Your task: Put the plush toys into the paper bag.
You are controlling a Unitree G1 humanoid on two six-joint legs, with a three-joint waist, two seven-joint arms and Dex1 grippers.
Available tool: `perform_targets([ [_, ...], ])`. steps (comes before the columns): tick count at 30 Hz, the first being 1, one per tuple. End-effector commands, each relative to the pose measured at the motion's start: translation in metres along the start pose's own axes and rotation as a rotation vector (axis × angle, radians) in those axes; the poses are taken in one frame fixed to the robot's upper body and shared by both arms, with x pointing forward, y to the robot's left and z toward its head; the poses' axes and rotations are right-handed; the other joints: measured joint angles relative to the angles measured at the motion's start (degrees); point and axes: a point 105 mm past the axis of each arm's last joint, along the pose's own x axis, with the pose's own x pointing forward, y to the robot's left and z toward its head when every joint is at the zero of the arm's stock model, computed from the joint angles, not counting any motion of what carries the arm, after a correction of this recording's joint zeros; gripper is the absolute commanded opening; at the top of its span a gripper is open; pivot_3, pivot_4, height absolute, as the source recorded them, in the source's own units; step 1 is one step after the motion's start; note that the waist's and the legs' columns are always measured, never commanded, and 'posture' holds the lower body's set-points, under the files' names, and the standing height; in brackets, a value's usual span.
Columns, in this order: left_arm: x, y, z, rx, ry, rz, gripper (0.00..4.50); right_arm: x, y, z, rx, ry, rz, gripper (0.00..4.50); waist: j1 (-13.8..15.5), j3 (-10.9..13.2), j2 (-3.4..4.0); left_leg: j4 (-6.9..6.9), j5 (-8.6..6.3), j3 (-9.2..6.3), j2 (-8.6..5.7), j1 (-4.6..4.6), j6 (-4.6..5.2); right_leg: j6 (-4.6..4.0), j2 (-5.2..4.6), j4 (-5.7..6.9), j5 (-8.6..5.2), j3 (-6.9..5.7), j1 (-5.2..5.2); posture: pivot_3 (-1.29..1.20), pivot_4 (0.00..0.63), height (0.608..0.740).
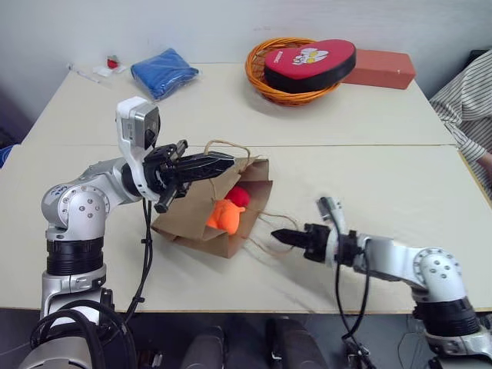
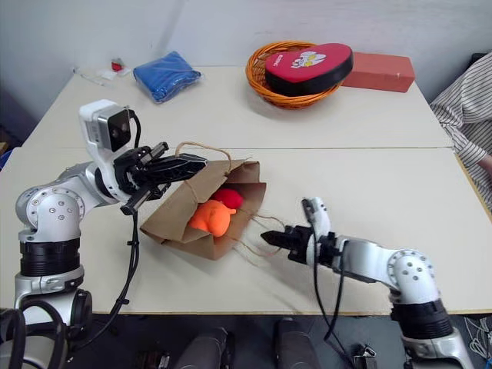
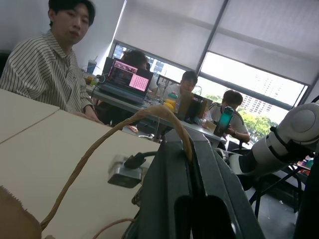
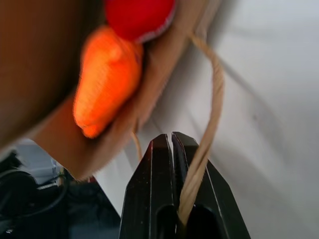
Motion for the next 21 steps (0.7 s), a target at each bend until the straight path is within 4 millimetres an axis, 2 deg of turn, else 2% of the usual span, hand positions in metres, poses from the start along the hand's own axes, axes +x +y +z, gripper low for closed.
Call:
perform_targets([
  [1,0.001,-0.001,0.007,0.058,-0.031,-0.006,0.00,-0.025,0.033,0.029,-0.118,-0.118,0.112,0.01,0.37,0.00,0.00,0.00,0.00,0.00,0.00,-0.01,0.01,0.00,0.00,0.00,0.00,0.00,0.00,0.00,0.150,0.740],
  [7,0.010,0.017,0.012,0.138,-0.090,0.021,0.00,-0.048,0.060,0.064,-0.258,-0.219,0.177,0.01,0.94,0.00,0.00,0.00,-0.01,0.01,0.00,-0.01,0.02,0.00,0.01,0.01,0.00,-0.01,-0.01,0.00,0.150,0.740],
  [11,0.013,0.032,0.022,0.217,-0.130,0.071,0.00,-0.053,0.079,0.087,-0.316,-0.283,0.193,0.01,0.98,0.02,-0.04,0.03,0.00,0.01,0.00,-0.07,0.02,0.02,0.01,-0.01,0.01,-0.02,-0.02,0.00,0.150,0.740],
  [17,0.002,0.047,0.027,0.287,-0.147,0.163,0.00,-0.055,0.100,0.106,-0.361,-0.324,0.233,0.01,0.84,0.02,-0.03,0.04,0.01,0.01,0.02,-0.27,0.03,0.02,0.02,0.01,0.01,-0.06,-0.18,0.00,0.150,0.740],
  [21,-0.005,0.055,0.019,0.329,-0.116,0.226,0.00,-0.050,0.104,0.104,-0.369,-0.294,0.253,0.01,0.93,0.02,-0.04,0.12,0.02,0.00,0.01,-0.50,0.04,0.03,-0.01,0.04,0.02,-0.08,-0.35,0.00,0.150,0.740],
])
